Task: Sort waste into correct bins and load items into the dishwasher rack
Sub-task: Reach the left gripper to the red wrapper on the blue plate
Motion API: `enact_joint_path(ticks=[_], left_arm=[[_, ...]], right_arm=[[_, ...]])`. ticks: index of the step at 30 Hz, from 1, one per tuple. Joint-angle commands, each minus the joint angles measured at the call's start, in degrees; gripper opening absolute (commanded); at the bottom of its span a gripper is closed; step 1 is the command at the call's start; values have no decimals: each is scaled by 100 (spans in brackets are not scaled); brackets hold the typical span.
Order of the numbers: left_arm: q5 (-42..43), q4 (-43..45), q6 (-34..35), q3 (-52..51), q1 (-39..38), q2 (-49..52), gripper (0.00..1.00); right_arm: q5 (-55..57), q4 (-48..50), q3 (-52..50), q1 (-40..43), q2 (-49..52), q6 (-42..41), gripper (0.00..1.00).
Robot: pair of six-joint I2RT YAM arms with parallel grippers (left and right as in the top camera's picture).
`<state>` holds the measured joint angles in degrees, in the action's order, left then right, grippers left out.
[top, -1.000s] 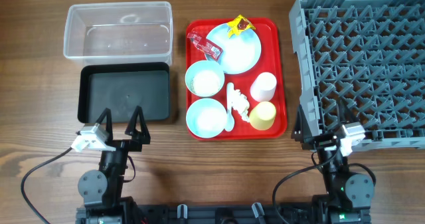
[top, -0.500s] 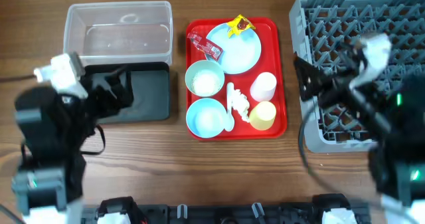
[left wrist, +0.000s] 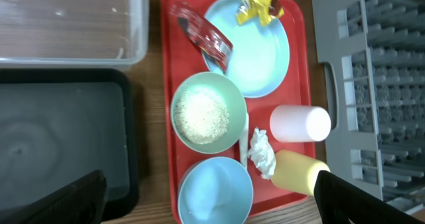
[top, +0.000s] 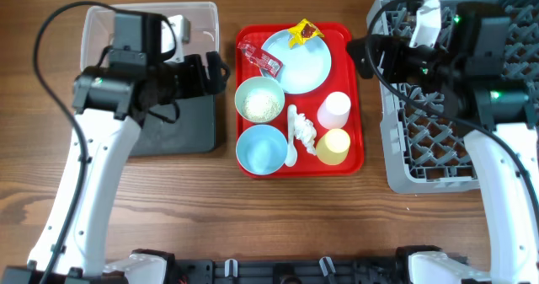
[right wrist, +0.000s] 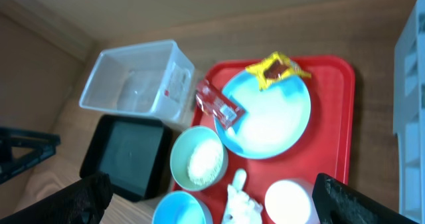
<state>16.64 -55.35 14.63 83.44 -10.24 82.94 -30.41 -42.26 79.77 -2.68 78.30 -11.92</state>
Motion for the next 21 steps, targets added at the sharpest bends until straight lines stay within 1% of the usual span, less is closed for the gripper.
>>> enact_joint_path(ticks=[1, 2, 3, 4, 5, 7, 9, 10, 12, 13, 14, 21], left_arm=[[-461, 210, -63, 103, -542, 271, 100], [-815, 264, 66, 142, -763, 400, 99], [-1364, 330, 304, 319, -1040, 654, 99], [-1552, 343, 424, 514, -1154, 846, 100], [-1578, 299, 450, 1049, -1255, 1281, 100], [-1652, -57, 264, 2573, -1279, 2468, 100], [-1727, -234, 79, 3742, -1279, 3552, 98], [-1797, -208, 81, 4087, -1281, 3969, 96], [-1823, 70, 286, 4273, -1279, 4669, 87], [-1821, 66, 485, 4273, -1281, 4929, 82], [-1818, 46, 562, 4269, -1283, 5047, 80], [-1805, -68, 557, 4201, -1342, 5641, 72]], right_arm=[[162, -188, 118, -2, 223, 164, 100], [273, -240, 118, -2, 240, 160, 100], [428, -319, 118, -2, 240, 142, 100], [503, -374, 118, -2, 238, 140, 100], [514, -461, 118, -2, 238, 140, 100], [511, -634, 118, -2, 238, 125, 100], [514, -765, 118, -2, 238, 127, 100], [514, -846, 118, -2, 238, 127, 100], [557, -1008, 118, -2, 238, 133, 100], [739, -1104, 118, -2, 238, 129, 100], [815, -1137, 118, -2, 238, 129, 100], [866, -1187, 118, -2, 238, 133, 100]])
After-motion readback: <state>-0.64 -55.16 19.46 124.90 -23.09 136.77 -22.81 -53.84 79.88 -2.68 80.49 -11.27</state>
